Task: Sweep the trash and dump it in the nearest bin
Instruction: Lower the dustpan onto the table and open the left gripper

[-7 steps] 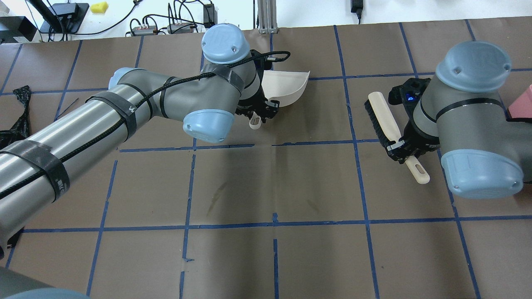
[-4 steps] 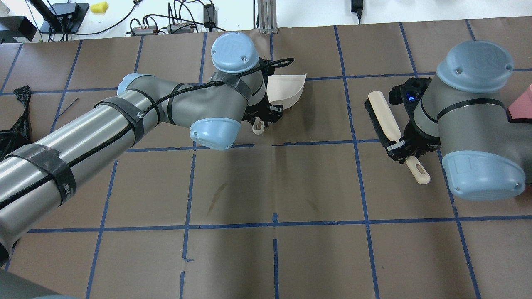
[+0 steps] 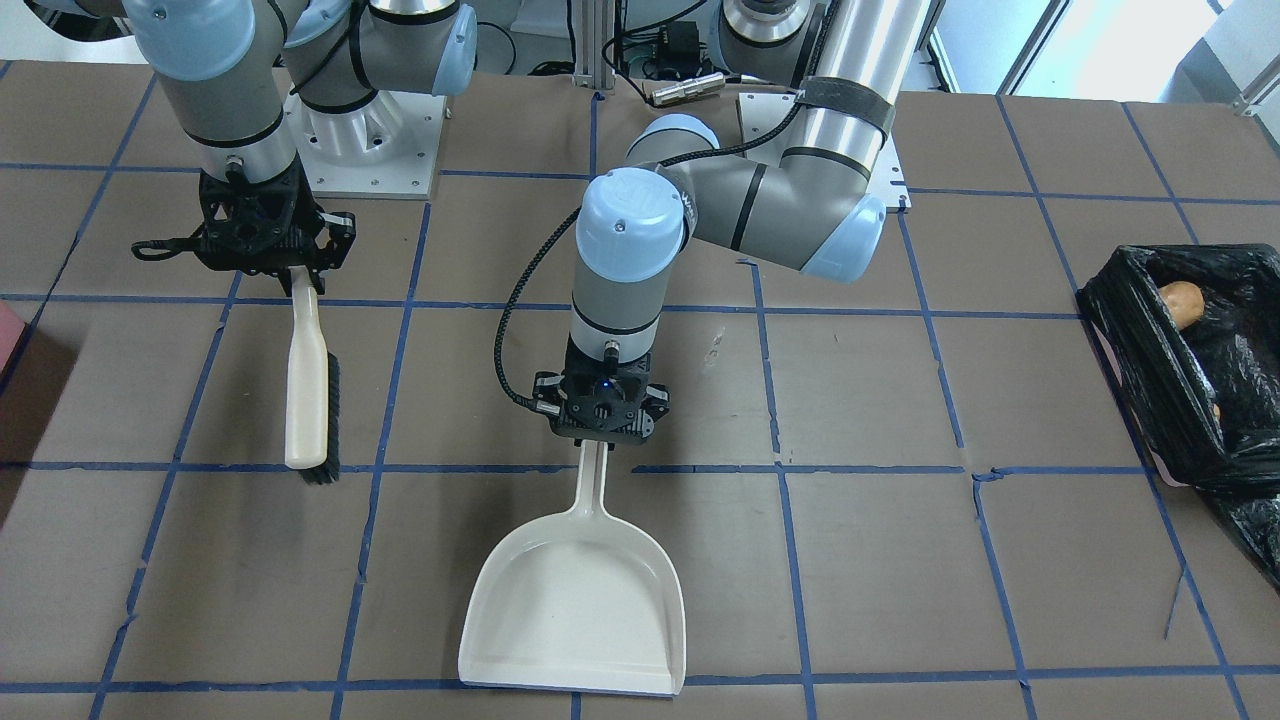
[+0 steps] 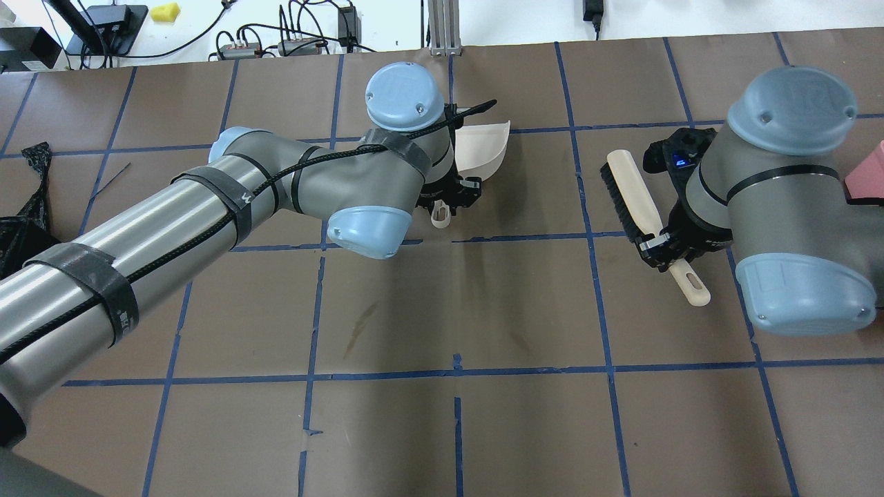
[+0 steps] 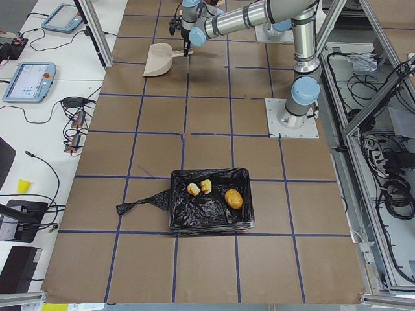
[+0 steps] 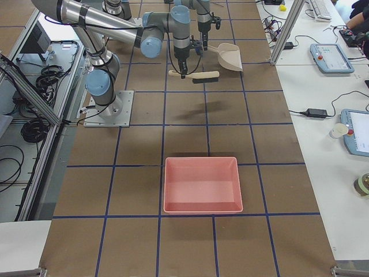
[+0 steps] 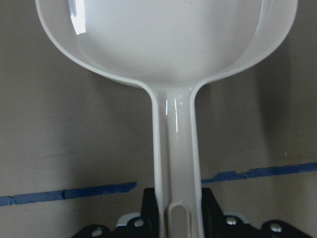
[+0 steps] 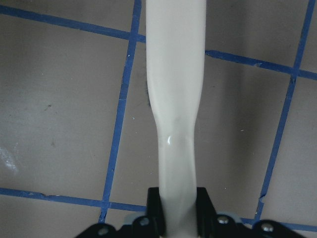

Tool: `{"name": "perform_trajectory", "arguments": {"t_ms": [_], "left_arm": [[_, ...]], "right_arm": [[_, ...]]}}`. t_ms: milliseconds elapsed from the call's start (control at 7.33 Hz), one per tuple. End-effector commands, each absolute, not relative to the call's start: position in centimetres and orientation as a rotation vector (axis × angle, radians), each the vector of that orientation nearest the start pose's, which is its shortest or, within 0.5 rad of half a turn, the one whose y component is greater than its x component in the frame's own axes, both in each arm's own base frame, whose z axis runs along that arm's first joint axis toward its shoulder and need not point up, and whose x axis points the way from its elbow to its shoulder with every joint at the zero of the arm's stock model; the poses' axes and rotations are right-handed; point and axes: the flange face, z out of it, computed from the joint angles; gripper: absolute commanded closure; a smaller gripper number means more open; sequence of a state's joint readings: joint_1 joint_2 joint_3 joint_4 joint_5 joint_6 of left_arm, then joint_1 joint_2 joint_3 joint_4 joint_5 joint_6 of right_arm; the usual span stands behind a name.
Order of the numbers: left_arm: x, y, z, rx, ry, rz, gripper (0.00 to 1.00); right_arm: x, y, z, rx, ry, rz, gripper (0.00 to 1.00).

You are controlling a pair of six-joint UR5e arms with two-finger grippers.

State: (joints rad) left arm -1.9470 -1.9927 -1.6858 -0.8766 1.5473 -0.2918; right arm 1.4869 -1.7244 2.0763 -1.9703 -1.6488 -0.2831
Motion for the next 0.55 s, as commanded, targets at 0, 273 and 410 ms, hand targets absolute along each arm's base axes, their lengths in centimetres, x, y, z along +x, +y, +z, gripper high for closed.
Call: {"name": "perform_trajectory", "arguments": {"t_ms": [0, 273, 410], "left_arm": [[-36.6, -52.4, 26.6, 0.206, 3.199, -0.223, 0.46], [-36.5, -53.0, 26.9, 0.199, 3.197, -0.24, 0.16], [-35.9, -53.5, 27.4, 0.221, 3.161, -0.272, 0.12]], "right_arm": [[9.3, -41.6, 35.3, -0.303, 3.198, -0.052, 0.84], [9.3, -41.5, 35.2, -0.303, 3.198, -0.052, 0.84], [9.3, -41.5, 35.3, -0.303, 3.198, -0.055, 0.84]]}}
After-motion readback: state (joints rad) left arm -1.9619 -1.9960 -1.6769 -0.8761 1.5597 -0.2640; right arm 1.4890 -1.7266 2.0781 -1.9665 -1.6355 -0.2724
